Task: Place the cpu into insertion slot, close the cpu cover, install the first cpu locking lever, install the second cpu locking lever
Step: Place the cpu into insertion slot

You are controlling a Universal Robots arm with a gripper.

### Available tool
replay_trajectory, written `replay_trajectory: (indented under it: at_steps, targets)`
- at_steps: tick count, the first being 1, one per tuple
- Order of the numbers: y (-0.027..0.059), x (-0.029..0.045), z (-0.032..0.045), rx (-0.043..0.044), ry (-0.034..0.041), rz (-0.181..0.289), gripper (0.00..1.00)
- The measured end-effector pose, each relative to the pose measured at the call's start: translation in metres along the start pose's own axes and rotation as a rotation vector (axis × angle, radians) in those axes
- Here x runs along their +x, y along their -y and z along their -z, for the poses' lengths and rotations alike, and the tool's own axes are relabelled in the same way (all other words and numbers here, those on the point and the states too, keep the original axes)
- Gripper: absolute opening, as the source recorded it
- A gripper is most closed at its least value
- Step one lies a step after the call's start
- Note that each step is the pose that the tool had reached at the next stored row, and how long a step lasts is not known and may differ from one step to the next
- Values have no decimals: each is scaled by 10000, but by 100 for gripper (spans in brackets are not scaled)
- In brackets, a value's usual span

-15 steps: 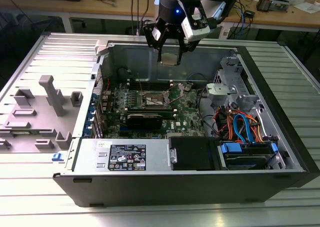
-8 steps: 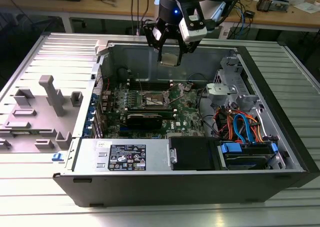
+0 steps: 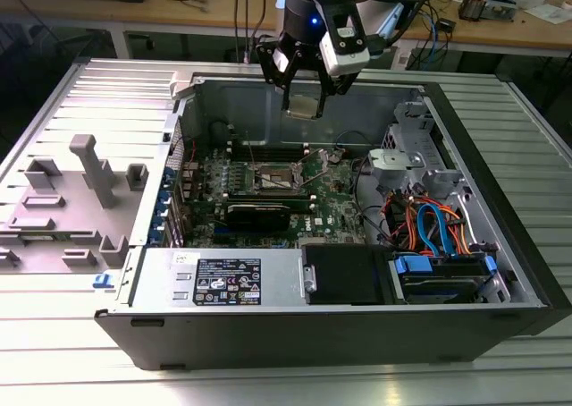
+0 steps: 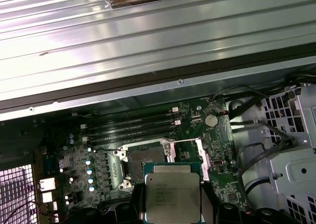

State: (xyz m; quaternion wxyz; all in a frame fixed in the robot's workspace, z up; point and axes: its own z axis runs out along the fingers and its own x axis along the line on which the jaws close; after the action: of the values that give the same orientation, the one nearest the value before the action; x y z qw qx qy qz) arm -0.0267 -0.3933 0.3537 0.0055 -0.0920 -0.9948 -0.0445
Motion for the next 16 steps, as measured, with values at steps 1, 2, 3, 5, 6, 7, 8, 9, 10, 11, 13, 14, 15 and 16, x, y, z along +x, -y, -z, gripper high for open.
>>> replay_trajectory:
  at_steps: [1, 2, 3, 5, 6, 7, 8, 9, 10, 11, 13, 14, 15, 16]
  targets:
    - [0, 0, 0, 1, 1, -9, 55]
    - [0, 0, 0, 1, 1, -14, 55]
    - [0, 0, -1, -1, 2, -24, 55]
    - [0, 0, -1, -1, 3, -37, 55]
    - [0, 0, -2, -1, 4, -43, 55]
    - [0, 0, -2, -1, 4, -48, 55]
    - [0, 0, -2, -1, 5, -55, 55]
    - [0, 0, -2, -1, 6, -61, 55]
    - [0, 0, -2, -2, 6, -67, 55]
    - [0, 0, -2, -2, 7, -73, 55]
    - [0, 0, -3, -2, 8, -85, 55]
    - [0, 0, -3, -2, 8, -92, 55]
    - [0, 0, -4, -2, 9, -98, 55]
    - [1, 0, -5, -3, 10, -116, 55]
